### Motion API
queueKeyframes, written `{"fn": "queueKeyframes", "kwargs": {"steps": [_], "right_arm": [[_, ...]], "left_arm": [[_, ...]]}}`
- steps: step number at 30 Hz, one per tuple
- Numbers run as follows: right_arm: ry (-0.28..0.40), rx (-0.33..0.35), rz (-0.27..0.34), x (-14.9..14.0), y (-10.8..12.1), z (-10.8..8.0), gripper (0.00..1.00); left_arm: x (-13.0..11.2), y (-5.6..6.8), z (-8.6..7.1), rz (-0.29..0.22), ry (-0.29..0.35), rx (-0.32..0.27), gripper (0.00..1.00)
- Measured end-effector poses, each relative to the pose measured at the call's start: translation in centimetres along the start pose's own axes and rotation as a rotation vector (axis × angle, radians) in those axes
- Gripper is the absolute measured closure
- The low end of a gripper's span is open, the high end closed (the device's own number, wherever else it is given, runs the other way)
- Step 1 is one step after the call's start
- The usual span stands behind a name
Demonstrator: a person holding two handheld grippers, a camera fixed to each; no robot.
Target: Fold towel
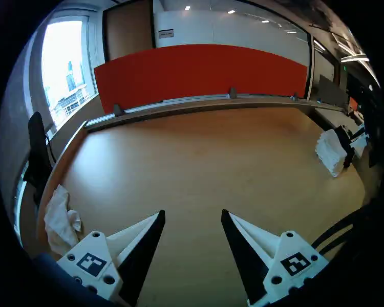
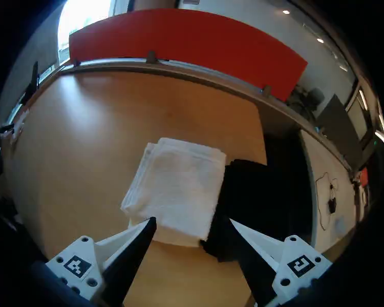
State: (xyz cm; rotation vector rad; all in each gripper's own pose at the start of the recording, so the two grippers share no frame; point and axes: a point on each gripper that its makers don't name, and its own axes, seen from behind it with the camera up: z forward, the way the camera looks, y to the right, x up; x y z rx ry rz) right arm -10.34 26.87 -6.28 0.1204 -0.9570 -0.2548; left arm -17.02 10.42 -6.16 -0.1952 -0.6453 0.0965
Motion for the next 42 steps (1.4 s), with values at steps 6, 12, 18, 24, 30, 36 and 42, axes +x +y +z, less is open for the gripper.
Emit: {"fn": "queueKeyframes", "kwargs": {"steps": [6,12,18,24,30,36,42], "right_arm": [[0.013,0.002,0.059,0.3,-0.8,0.2,0.00],[0.012,-0.002,0.122,0.4,-1.5,0.3,0.00],[0.018,-0.004,0.143,0.4,-2.1,0.4,0.00],[0.057,-0.025,0.152,1.4,-2.5,0.0,0.00],[0.162,-0.047,0.183,4.0,-3.2,-1.2,0.00],[0.300,-0.063,0.212,7.2,-4.2,-2.8,0.00],[0.432,-0.090,0.219,9.6,-4.9,-4.5,0.00]], "left_arm": [[0.0,-0.1,0.0,-0.010,0.004,0.003,0.20],[0.0,-0.2,0.0,-0.017,0.009,0.004,0.20],[0.2,-0.4,0.0,-0.018,0.016,0.005,0.20],[0.6,-0.9,0.0,-0.022,0.026,0.009,0.20],[1.6,-1.3,-0.1,-0.021,0.046,0.013,0.20],[2.6,-1.5,-0.1,-0.022,0.064,0.013,0.20],[3.3,-1.4,-0.1,-0.021,0.079,0.014,0.20]]}}
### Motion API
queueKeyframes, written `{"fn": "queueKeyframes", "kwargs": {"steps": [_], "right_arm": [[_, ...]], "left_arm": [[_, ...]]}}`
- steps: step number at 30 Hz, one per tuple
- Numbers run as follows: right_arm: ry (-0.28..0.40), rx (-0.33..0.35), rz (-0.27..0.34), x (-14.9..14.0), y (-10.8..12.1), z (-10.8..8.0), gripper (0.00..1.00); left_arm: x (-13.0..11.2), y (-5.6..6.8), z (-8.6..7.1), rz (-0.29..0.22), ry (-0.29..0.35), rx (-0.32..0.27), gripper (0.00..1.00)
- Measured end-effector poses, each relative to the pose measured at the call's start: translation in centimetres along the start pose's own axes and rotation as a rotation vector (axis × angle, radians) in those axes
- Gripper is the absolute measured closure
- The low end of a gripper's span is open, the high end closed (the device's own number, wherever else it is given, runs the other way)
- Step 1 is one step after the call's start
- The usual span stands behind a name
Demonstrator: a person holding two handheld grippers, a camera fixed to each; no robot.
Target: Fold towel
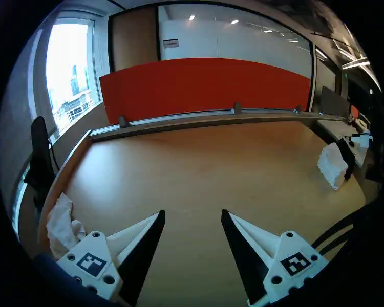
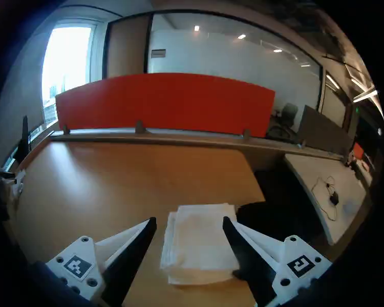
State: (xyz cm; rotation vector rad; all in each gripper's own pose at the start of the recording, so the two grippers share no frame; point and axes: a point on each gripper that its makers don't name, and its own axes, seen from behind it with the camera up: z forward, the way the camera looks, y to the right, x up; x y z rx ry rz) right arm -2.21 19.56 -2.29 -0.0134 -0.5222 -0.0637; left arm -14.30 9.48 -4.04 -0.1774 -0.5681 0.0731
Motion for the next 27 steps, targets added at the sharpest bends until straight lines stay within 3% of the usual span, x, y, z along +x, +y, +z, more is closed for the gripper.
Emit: {"fn": "queueKeyframes", "kwargs": {"steps": [14,27], "right_arm": [[0.228,-0.059,-0.003,4.4,-0.8,-1.2,0.00],[0.328,-0.059,0.018,7.1,-2.0,-2.2,0.00]], "left_arm": [[1.2,-0.5,-0.2,-0.010,0.049,0.022,0.20],[3.8,-1.9,-0.7,-0.022,0.153,0.059,0.20]]}}
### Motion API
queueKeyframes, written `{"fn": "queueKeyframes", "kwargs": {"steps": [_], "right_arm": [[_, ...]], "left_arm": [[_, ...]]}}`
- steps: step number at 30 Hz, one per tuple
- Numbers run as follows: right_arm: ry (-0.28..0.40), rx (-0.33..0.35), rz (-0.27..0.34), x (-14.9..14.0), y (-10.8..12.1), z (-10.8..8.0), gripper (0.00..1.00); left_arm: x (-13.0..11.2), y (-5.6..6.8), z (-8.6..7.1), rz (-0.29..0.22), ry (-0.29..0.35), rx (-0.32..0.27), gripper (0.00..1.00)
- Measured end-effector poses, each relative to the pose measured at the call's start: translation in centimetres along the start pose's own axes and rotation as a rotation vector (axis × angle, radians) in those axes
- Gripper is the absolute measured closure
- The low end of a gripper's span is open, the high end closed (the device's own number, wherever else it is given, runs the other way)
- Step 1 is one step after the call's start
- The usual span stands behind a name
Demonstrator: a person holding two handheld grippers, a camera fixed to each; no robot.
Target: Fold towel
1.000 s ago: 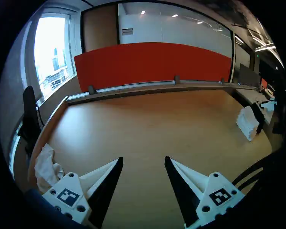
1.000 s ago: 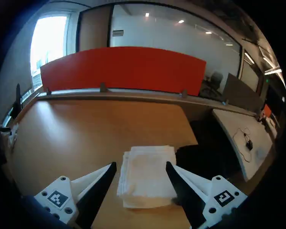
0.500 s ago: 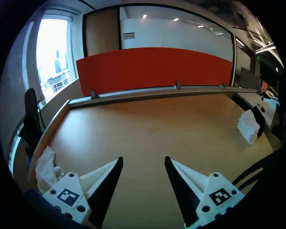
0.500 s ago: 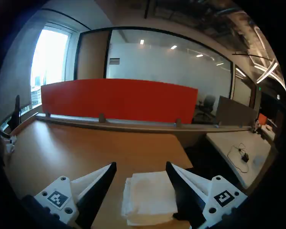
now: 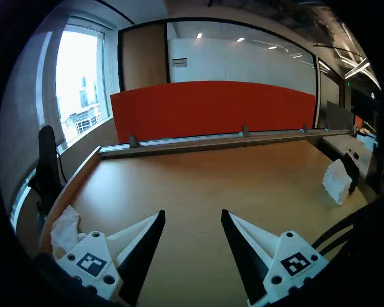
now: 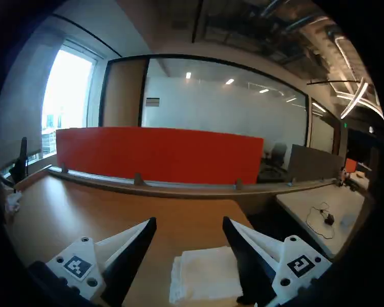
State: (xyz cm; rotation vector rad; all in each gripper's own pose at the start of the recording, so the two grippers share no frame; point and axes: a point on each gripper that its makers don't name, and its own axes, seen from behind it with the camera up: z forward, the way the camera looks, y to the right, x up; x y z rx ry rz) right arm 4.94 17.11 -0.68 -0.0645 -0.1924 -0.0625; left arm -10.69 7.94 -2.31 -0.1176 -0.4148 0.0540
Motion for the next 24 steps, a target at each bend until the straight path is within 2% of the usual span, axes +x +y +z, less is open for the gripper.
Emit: {"fn": "queueKeyframes", "kwargs": {"steps": [11,17,24], "right_arm": [[0.052,-0.009,0.007,1.8,-1.1,-0.3,0.00],[0.078,0.009,0.023,3.1,-3.1,-0.5,0.00],[0.088,0.035,0.030,3.8,-6.3,-0.6,0.00]], "left_arm": [[2.6,-1.8,-0.1,-0.036,0.103,0.045,0.20],[5.0,-3.1,-0.4,-0.039,0.175,0.069,0.20],[6.9,-3.9,-0.5,-0.046,0.230,0.076,0.20]]}}
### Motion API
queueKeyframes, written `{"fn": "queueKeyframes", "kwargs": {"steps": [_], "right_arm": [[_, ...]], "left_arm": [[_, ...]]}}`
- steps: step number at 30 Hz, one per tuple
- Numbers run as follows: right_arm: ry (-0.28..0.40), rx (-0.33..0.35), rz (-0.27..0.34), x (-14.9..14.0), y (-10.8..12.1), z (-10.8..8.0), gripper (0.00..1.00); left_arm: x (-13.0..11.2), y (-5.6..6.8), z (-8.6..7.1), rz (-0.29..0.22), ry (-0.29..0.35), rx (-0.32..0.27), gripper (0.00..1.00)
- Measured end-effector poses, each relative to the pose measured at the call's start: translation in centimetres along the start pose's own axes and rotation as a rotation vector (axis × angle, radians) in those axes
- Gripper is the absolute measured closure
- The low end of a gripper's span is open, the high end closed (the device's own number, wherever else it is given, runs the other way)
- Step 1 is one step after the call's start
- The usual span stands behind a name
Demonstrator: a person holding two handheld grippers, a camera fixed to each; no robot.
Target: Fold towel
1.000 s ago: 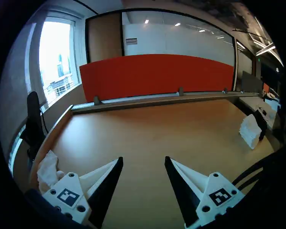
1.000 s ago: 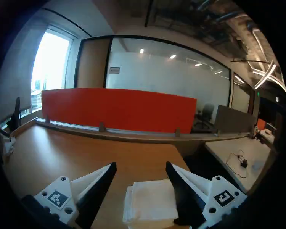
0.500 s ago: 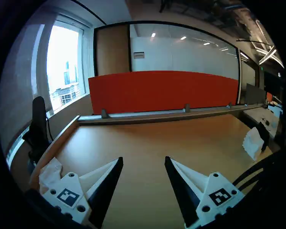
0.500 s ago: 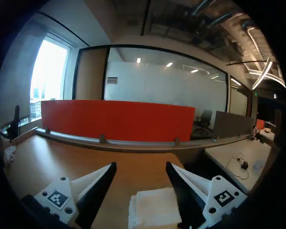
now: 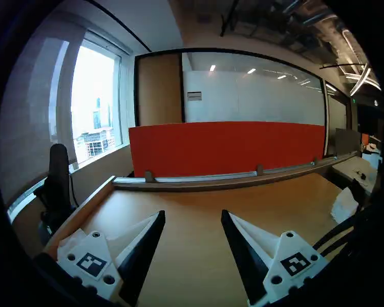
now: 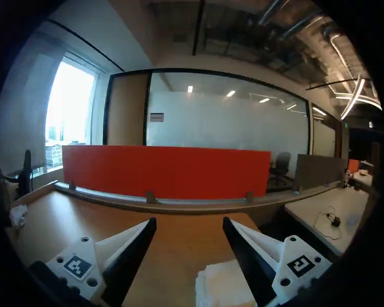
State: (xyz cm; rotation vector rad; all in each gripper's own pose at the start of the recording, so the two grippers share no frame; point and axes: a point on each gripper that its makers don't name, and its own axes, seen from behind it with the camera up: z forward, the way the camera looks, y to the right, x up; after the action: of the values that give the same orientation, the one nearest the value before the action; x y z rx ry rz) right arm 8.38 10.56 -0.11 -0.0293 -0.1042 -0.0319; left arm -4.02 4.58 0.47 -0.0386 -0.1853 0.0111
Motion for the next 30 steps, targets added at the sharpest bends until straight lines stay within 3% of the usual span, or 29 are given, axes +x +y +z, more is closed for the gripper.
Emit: {"fn": "queueKeyframes", "kwargs": {"steps": [17,30], "right_arm": [[0.029,0.051,0.022,1.6,-8.0,0.7,0.00],[0.030,0.067,0.057,1.5,-12.3,0.8,0.00]], "left_arm": [[0.9,-1.1,0.5,-0.061,0.042,-0.025,0.20],[0.8,-2.2,0.8,-0.054,0.051,-0.025,0.20]]}}
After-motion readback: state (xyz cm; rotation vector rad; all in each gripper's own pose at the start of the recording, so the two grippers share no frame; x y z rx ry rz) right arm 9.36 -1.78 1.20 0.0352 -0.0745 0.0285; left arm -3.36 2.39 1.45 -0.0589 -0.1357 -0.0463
